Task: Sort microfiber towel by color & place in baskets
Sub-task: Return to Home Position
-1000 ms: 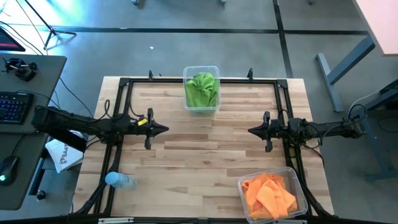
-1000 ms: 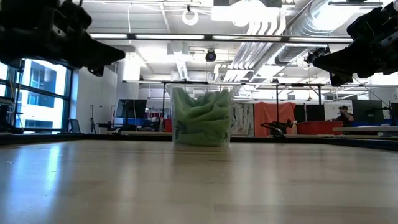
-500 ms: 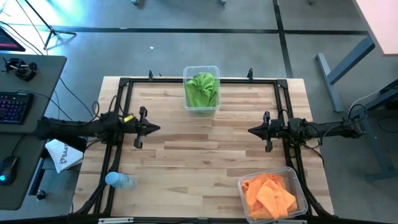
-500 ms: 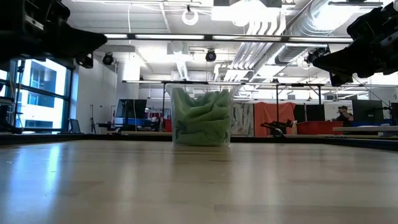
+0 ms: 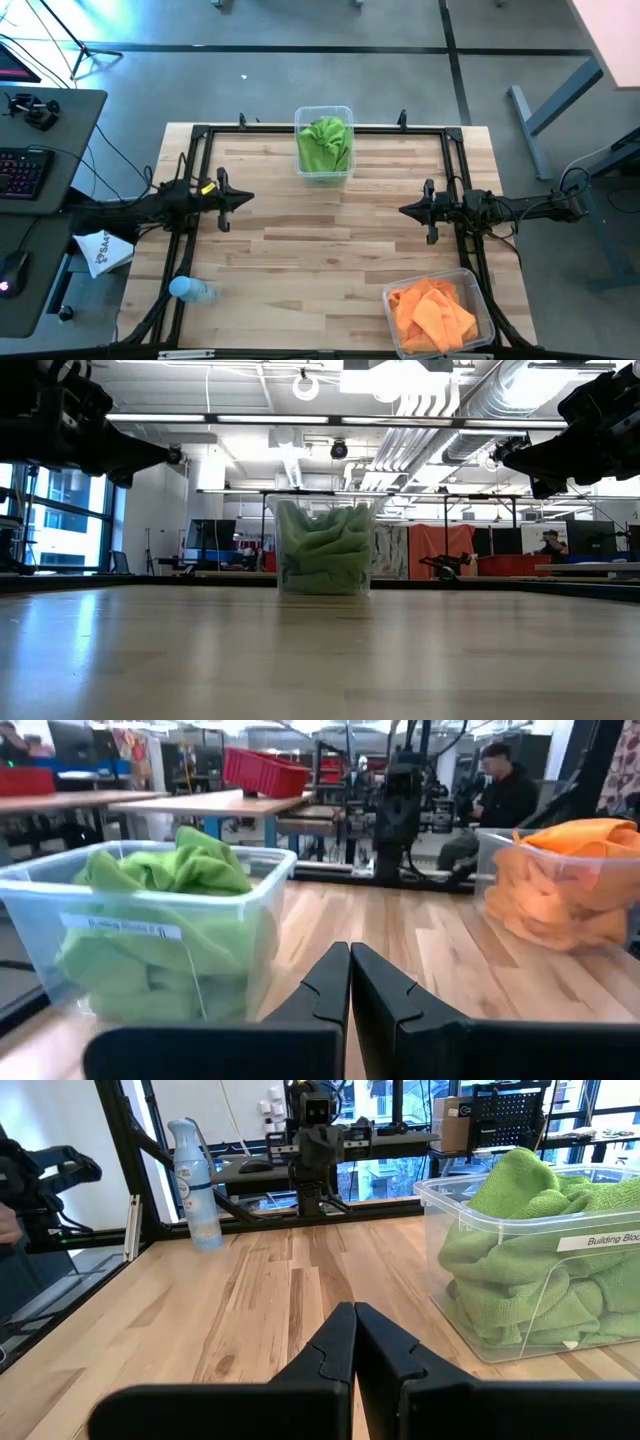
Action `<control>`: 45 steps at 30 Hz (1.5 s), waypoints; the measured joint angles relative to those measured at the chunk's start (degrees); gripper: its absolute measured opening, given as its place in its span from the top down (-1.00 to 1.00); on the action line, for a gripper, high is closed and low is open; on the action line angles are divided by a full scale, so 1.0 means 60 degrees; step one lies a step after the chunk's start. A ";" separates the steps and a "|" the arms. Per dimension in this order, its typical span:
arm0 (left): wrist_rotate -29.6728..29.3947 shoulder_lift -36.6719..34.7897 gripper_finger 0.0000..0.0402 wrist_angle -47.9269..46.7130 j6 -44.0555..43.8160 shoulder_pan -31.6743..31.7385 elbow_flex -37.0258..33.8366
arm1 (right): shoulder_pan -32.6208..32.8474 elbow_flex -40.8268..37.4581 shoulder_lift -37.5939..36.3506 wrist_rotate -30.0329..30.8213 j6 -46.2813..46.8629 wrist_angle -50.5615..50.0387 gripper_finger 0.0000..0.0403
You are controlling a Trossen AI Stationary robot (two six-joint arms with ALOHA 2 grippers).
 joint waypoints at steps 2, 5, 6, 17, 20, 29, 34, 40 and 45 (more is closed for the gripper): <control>0.0003 -0.0346 1.00 -0.0353 -0.0040 -0.0063 0.0000 | 0.0000 0.0000 0.0000 0.0000 0.0001 0.0000 1.00; 0.0513 -0.0731 1.00 -0.0472 0.0133 -0.0139 0.0014 | 0.0000 0.0000 0.0002 0.0000 0.0001 0.0000 1.00; 0.0651 -0.0707 1.00 -0.0499 0.0176 -0.0159 0.0032 | 0.0000 0.0000 0.0000 -0.0002 -0.0001 0.0000 1.00; 0.1084 -0.0710 1.00 -0.0525 0.0202 -0.0510 0.0040 | 0.0000 0.0000 0.0001 -0.0003 0.0003 0.0000 1.00; 0.1084 -0.0706 1.00 -0.0516 0.0203 -0.0552 0.0040 | 0.0000 0.0000 0.0000 -0.0003 0.0003 0.0000 1.00; 0.0953 -0.0673 1.00 -0.0549 0.0202 -0.0552 0.0040 | 0.0000 0.0000 0.0000 -0.0003 0.0000 0.0000 1.00; 0.0950 -0.0673 1.00 -0.0545 0.0202 -0.0552 0.0040 | 0.0000 0.0000 0.0002 -0.0002 0.0001 0.0000 1.00; 0.0946 -0.0673 1.00 -0.0545 0.0202 -0.0552 0.0040 | 0.0000 0.0000 0.0002 -0.0002 0.0001 0.0000 1.00; 0.0946 -0.0673 1.00 -0.0542 0.0202 -0.0552 0.0040 | 0.0000 0.0000 0.0003 -0.0003 0.0002 0.0000 1.00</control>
